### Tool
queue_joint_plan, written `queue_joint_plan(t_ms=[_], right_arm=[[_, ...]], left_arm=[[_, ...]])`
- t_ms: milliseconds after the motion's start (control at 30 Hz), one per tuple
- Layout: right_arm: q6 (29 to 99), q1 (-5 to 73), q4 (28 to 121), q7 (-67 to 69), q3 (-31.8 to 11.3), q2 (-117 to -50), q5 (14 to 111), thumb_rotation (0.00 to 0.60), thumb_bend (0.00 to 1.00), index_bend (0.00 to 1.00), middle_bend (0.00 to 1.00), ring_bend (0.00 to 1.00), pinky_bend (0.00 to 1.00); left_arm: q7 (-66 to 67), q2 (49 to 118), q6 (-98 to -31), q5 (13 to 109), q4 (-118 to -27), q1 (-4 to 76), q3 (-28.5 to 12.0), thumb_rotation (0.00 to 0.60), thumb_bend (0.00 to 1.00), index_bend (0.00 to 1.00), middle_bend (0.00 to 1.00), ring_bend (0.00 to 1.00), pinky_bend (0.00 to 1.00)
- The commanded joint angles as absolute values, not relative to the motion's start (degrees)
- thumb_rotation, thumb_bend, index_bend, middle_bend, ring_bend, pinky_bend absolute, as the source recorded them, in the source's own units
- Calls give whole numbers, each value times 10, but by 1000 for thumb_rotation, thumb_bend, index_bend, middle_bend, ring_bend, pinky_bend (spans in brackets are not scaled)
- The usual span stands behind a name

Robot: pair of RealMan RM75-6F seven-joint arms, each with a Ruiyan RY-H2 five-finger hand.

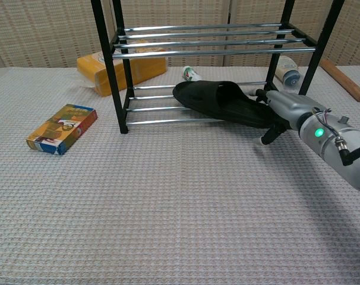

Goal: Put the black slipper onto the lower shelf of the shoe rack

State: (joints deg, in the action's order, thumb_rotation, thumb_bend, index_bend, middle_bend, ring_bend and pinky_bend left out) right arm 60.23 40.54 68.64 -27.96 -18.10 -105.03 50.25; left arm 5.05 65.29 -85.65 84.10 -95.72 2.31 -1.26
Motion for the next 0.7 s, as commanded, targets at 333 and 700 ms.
queue_joint_plan(t_ms=[333, 700], right_arm=[[602, 401, 723, -246, -163, -1050, 542, 600, 254, 0, 90, 119, 61], [606, 400, 750, -220, -149, -1052, 582, 600, 258, 0, 93, 119, 62]], left_arm=[[53, 653, -855, 839, -958, 24, -13, 600, 223, 262, 160, 165, 270], [52, 650, -856, 835, -959, 20, -13, 600, 223, 262, 160, 165, 270]])
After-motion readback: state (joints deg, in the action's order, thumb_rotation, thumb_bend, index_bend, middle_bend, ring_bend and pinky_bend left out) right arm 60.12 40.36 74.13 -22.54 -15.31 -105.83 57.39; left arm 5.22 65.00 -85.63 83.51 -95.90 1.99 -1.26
